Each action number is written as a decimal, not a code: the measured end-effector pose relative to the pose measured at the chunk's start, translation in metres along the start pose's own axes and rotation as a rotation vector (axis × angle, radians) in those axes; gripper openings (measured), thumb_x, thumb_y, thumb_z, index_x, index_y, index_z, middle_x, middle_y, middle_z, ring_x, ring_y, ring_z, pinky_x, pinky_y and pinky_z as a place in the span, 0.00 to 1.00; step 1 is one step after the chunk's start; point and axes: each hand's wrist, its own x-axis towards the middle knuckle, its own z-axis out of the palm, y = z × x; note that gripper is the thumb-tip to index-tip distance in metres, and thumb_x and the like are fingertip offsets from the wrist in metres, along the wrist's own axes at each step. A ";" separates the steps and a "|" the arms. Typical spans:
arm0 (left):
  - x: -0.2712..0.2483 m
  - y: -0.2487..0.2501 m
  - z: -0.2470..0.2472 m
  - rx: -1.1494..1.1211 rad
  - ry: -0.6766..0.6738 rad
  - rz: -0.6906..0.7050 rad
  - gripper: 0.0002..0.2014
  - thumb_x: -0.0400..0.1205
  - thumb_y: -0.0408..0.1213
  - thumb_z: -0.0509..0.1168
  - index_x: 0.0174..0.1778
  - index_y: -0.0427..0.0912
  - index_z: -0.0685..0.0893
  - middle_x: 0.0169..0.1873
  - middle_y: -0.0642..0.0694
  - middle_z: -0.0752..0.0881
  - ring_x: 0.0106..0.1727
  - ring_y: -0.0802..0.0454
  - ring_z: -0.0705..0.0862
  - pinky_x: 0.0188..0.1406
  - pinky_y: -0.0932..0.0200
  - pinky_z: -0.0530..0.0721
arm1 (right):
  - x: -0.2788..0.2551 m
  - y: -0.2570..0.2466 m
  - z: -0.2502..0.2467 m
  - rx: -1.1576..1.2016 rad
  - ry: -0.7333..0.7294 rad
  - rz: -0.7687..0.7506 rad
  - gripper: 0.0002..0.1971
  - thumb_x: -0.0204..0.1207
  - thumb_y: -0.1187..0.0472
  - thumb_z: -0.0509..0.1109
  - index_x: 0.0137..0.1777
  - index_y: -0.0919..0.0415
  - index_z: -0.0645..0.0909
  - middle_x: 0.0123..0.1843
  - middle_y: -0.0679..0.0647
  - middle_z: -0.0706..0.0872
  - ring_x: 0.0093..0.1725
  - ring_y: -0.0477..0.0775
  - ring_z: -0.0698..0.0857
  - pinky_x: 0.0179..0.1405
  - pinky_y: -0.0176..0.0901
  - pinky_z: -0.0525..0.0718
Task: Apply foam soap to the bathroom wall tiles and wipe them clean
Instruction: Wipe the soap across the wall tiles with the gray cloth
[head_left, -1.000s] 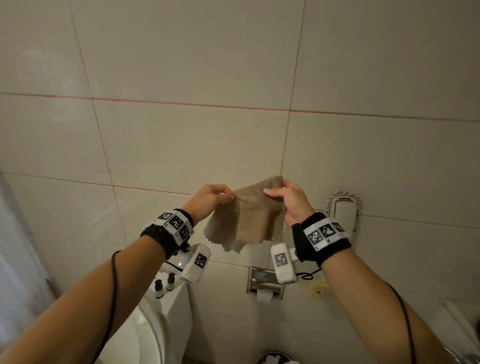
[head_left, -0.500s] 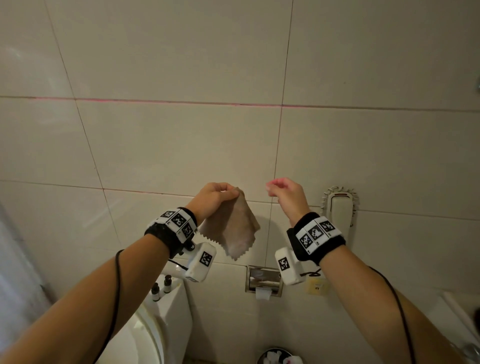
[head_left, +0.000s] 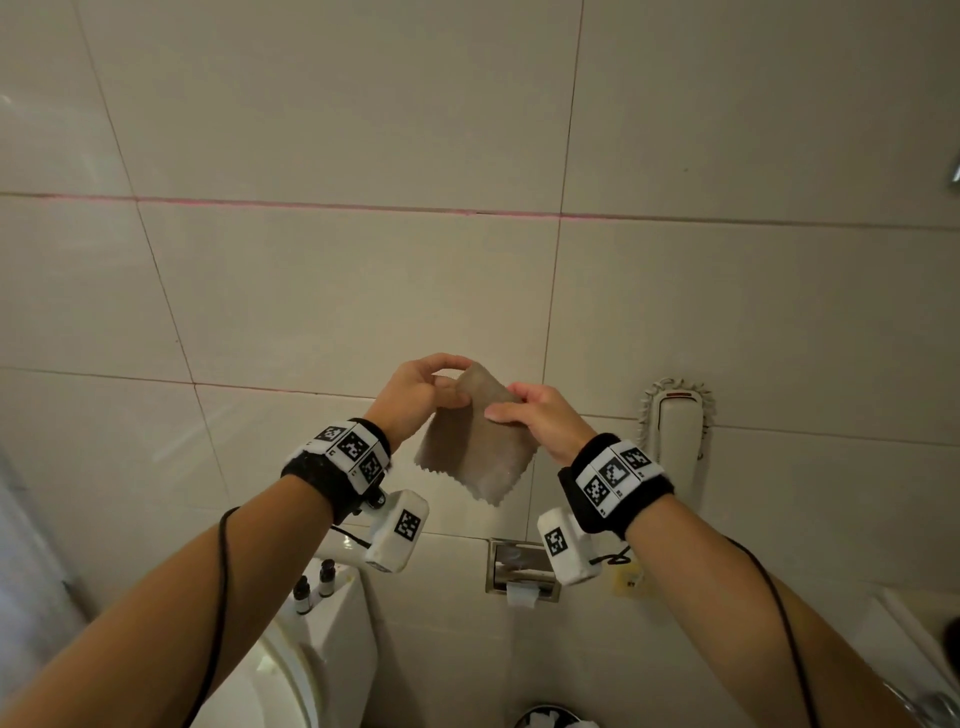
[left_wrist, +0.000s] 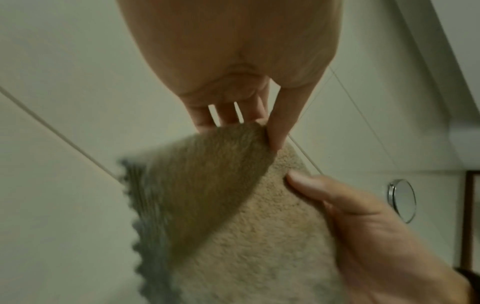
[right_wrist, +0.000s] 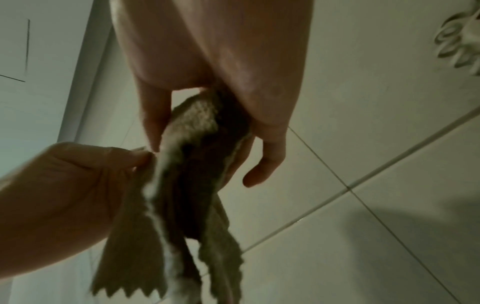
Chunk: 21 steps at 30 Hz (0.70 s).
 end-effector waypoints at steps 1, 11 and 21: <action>0.000 -0.001 -0.001 0.031 0.019 0.016 0.19 0.78 0.19 0.69 0.59 0.45 0.86 0.39 0.38 0.88 0.39 0.53 0.86 0.44 0.64 0.82 | 0.001 -0.003 -0.001 -0.008 -0.019 -0.002 0.03 0.75 0.64 0.76 0.46 0.61 0.84 0.41 0.56 0.88 0.43 0.55 0.86 0.46 0.48 0.82; 0.006 -0.002 -0.007 0.231 -0.033 -0.029 0.15 0.74 0.38 0.77 0.56 0.40 0.89 0.57 0.49 0.89 0.60 0.54 0.85 0.64 0.57 0.76 | 0.009 -0.026 -0.019 -0.078 -0.104 -0.038 0.06 0.70 0.64 0.79 0.45 0.57 0.86 0.43 0.59 0.89 0.45 0.58 0.87 0.49 0.50 0.84; 0.023 0.008 0.012 0.103 0.056 -0.031 0.06 0.84 0.37 0.70 0.44 0.43 0.80 0.41 0.42 0.89 0.39 0.47 0.86 0.33 0.58 0.82 | 0.017 -0.024 -0.031 -0.109 0.413 -0.086 0.09 0.72 0.61 0.79 0.49 0.57 0.84 0.47 0.54 0.89 0.48 0.53 0.87 0.51 0.45 0.85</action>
